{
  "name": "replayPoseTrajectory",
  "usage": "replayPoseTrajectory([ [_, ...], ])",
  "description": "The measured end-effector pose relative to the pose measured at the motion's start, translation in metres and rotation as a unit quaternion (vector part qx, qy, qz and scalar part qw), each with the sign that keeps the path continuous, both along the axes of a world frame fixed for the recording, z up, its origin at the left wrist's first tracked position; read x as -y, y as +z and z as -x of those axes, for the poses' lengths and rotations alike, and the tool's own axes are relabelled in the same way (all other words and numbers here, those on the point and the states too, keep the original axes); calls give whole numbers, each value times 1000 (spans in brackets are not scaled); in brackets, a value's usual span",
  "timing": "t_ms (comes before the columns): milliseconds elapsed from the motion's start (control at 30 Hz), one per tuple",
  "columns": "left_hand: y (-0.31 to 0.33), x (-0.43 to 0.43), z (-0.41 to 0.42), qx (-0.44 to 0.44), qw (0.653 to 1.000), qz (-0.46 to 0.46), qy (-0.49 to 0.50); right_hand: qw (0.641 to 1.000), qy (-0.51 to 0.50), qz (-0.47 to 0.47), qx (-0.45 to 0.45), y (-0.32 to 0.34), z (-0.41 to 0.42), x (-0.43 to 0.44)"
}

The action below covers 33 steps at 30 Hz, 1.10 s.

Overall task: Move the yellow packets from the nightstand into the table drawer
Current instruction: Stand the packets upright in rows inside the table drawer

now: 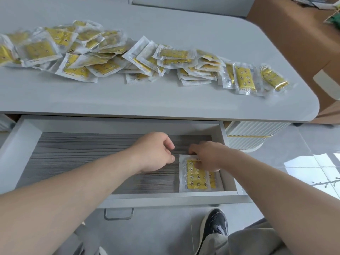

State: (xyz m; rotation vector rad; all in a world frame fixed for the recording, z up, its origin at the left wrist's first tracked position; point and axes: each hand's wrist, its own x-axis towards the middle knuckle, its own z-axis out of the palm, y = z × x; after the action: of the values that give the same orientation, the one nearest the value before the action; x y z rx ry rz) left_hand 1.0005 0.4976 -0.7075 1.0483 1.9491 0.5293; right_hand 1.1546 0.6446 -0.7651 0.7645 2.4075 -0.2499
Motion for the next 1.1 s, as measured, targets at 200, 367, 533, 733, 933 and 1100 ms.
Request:
replayPoseTrajectory([
  [200, 1, -4, 2, 2, 1000, -12, 6, 1000, -15, 19, -10, 4, 1, 0],
  [367, 0, -5, 0, 4, 1000, -16, 1, 1000, -3, -10, -5, 4, 1, 6],
  [533, 7, -11, 2, -34, 998, -47, -11, 1000, 5, -5, 1, 34, 10, 10],
  [733, 24, -22, 11, -86, 987, -139, 0, 996, -12, 49, -67, 102, 20, 18],
  [933, 41, -38, 18, -200, 947, -250, -9, 932, -204, 67, -291, 137, 20, -16],
  [1100, 55, -90, 32, -348, 886, -301, -53, 875, -298, -158, -347, 113, 13, -60],
])
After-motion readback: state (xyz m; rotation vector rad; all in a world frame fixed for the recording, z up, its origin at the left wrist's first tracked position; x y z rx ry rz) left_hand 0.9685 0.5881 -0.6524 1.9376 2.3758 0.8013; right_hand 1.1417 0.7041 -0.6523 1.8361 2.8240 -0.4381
